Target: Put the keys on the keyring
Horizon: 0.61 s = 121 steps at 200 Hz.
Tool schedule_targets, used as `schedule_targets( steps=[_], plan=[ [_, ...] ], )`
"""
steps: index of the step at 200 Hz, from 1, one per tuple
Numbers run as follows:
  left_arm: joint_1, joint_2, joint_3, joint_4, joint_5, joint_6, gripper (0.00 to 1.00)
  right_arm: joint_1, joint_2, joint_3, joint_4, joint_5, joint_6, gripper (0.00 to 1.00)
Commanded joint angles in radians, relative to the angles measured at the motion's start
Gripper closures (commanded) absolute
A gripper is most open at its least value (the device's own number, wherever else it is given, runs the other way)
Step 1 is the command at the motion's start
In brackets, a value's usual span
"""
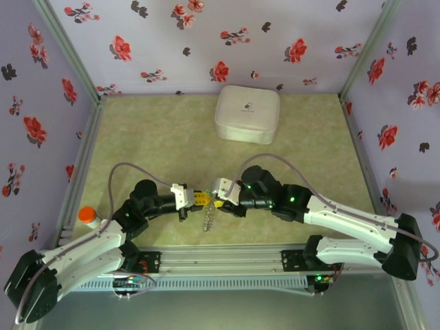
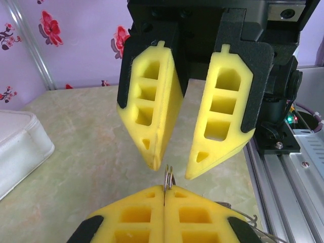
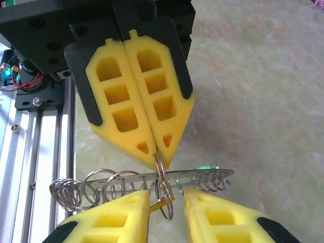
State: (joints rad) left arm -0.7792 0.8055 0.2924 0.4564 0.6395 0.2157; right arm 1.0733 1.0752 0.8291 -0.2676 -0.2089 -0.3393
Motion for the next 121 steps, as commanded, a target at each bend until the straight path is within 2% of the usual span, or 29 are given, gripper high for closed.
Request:
schedule_targets(
  steps=[1, 28, 51, 114, 121],
  plan=[
    [-0.005, -0.005, 0.012, 0.056, 0.024, -0.009, 1.0, -0.002, 0.012, -0.008, 0.045, 0.032, -0.004, 0.72],
    [-0.005, -0.005, 0.013, 0.057, 0.028, -0.008, 1.0, -0.001, 0.035, 0.006, 0.028, -0.011, -0.005, 0.74],
    [-0.005, -0.007, 0.012, 0.057, 0.03, -0.008, 1.0, -0.001, 0.05, 0.008, 0.052, -0.054, 0.006, 0.8],
    [-0.005, -0.003, 0.013, 0.051, 0.021, 0.0, 1.0, 0.0, 0.047, 0.016, 0.042, -0.061, -0.003, 0.98],
    [-0.005, -0.002, 0.011, 0.047, 0.015, 0.004, 0.87, 0.0, 0.047, 0.02, 0.026, -0.056, -0.008, 0.99]
  ],
)
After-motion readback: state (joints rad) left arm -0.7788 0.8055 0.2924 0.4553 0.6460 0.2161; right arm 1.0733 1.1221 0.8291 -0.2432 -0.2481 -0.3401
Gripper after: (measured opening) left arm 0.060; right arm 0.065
